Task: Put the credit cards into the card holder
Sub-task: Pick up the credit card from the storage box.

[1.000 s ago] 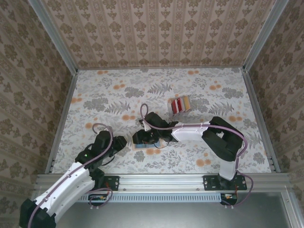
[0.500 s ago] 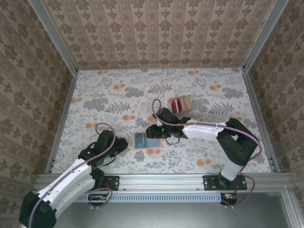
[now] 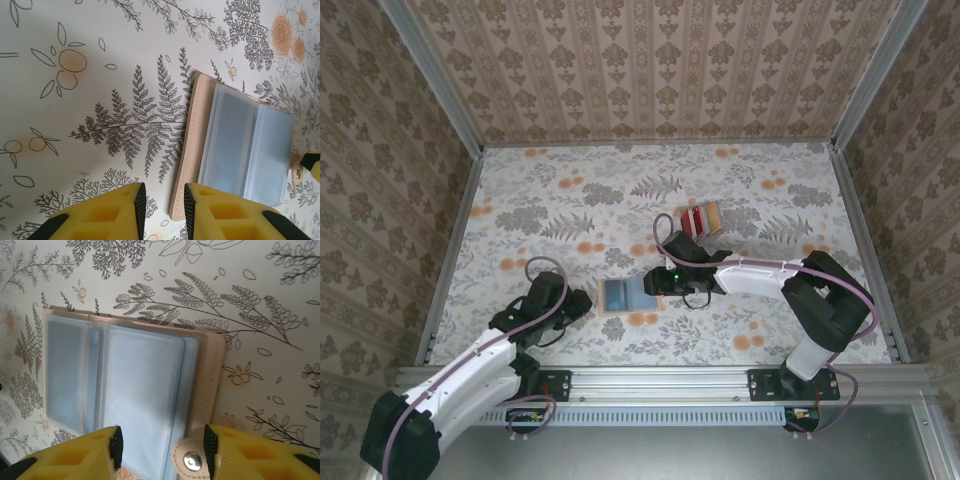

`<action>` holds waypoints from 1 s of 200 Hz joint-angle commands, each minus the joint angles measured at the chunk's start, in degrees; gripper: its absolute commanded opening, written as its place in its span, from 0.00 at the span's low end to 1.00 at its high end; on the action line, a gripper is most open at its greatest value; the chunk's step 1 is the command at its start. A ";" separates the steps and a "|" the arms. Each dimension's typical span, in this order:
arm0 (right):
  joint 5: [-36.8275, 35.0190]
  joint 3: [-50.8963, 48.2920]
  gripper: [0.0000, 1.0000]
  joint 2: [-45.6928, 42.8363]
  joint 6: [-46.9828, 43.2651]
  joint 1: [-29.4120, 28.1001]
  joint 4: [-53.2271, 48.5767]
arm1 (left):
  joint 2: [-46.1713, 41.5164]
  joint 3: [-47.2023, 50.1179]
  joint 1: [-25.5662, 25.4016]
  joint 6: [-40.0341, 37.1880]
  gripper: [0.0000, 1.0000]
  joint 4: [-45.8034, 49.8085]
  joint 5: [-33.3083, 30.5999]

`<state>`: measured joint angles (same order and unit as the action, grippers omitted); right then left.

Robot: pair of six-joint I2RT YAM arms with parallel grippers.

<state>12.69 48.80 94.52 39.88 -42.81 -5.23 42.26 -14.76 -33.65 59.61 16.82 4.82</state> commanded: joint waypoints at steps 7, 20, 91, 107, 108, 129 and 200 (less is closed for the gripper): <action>-2.88 -1.32 0.50 -3.29 -2.22 0.95 -3.38 | 2.03 -1.25 0.43 -0.52 0.30 -1.86 1.12; -3.59 -1.67 0.50 -4.19 -2.82 1.25 -4.59 | 2.98 -1.67 0.43 -0.70 0.30 -2.27 1.14; -4.60 -5.03 0.50 -12.35 -6.17 8.40 -8.48 | 9.54 -5.19 0.34 -3.77 0.30 -3.20 1.77; -4.39 -4.58 0.51 -14.25 -7.86 11.16 -9.91 | 11.99 -6.20 0.34 -4.49 0.31 -3.53 2.22; -4.32 -4.54 0.51 -14.31 -7.96 11.34 -9.99 | 12.16 -6.31 0.34 -4.59 0.30 -3.58 2.26; -3.13 -2.52 0.51 -16.61 -11.24 15.86 -12.88 | 15.57 -7.82 0.34 -5.01 0.31 -4.65 3.21; 5.83 7.91 0.53 -12.58 -18.59 33.05 -16.26 | 23.73 -14.46 -1.73 -5.65 0.31 -6.03 1.46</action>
<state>13.85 52.31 78.70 25.02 -13.02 -18.76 63.86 -25.89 -34.33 55.44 12.12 7.27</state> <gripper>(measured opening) 0.527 0.307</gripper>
